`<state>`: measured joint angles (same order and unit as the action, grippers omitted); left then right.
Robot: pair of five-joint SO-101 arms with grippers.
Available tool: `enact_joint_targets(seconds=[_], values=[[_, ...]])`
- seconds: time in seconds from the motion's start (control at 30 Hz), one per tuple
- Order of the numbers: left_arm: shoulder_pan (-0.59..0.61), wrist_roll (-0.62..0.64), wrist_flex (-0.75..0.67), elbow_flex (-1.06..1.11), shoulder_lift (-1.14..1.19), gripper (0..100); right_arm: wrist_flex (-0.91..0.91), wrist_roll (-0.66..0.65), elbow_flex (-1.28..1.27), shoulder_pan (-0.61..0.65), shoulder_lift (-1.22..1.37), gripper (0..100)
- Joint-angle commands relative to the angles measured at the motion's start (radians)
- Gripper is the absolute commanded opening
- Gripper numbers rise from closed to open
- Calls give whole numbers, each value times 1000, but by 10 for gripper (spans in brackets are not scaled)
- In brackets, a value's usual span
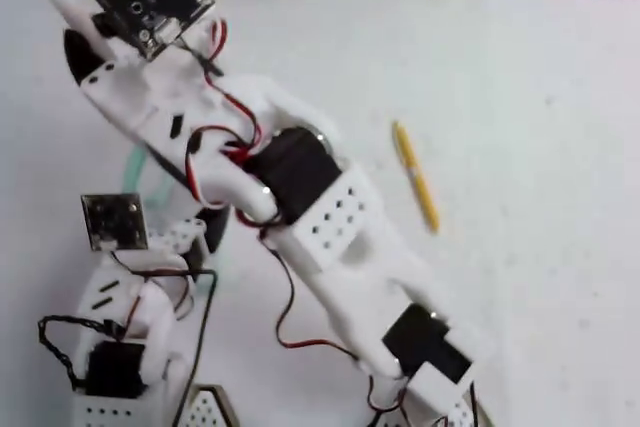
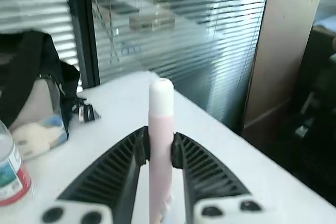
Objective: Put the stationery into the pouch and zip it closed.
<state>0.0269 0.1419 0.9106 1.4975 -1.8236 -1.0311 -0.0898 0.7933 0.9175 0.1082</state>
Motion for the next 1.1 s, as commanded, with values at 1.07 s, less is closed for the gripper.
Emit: enact_joint_targets(seconds=[1.07], values=[[-12, 5, 3, -35, -1, 271, -211, -21, -506, -113, -513, 297]])
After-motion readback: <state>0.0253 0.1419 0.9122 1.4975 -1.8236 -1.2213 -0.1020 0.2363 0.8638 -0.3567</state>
